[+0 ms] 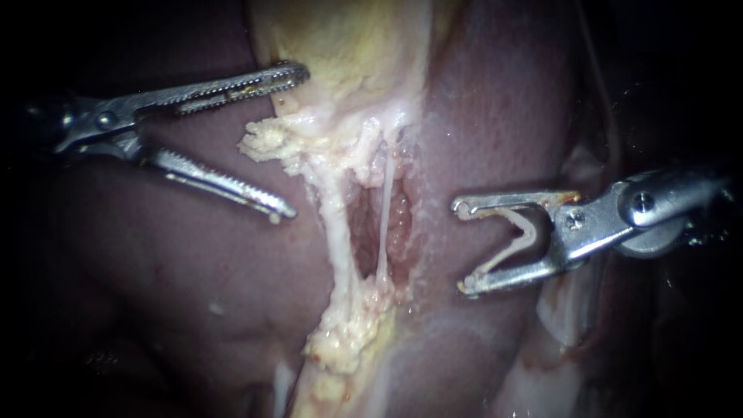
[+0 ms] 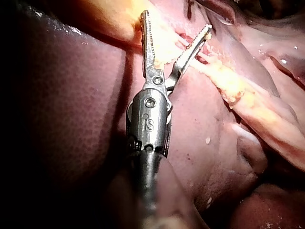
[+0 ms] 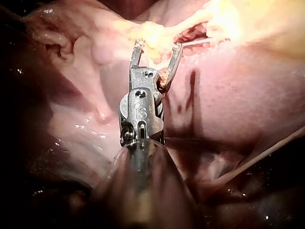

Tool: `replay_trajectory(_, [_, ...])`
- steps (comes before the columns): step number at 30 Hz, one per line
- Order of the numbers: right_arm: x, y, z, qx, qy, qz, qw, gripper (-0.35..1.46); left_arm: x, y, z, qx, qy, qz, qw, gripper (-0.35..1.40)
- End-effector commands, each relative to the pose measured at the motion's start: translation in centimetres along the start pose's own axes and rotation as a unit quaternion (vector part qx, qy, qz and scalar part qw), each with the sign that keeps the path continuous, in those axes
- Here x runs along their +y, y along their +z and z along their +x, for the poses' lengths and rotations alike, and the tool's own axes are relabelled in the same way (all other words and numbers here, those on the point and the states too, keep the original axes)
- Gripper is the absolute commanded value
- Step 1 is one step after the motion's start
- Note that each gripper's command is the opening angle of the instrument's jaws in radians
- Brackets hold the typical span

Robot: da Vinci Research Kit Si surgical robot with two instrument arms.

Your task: Grabbing gallbladder

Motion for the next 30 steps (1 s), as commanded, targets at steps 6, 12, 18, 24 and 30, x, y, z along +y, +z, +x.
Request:
replay_trajectory(6, [-0.01,0.0,0.0,0.0,0.0,0.0,1.0,0.5,0.1,-0.26,-0.12,-0.004,-0.021,0.009,0.9997,0.84])
replay_trajectory(12, [-0.01,0.0,0.0,0.0,0.0,0.0,1.0,0.5,0.04,-0.45,-0.43,-0.011,-0.076,0.021,0.9969,0.74])
replay_trajectory(18, [-0.01,0.0,0.0,0.0,0.0,0.0,1.0,0.5,-0.15,-0.41,-0.81,-0.014,-0.127,0.042,0.991,0.73])
replay_trajectory(24, [-0.01,0.0,0.0,0.0,0.0,0.0,1.0,0.5,-0.2,-0.26,-0.9,-0.015,-0.169,0.051,0.9842,0.59])
replay_trajectory(30, [-0.01,0.0,0.0,0.0,0.0,0.0,1.0,0.5,-0.13,-0.17,-0.82,-0.013,-0.196,0.057,0.9788,0.27])
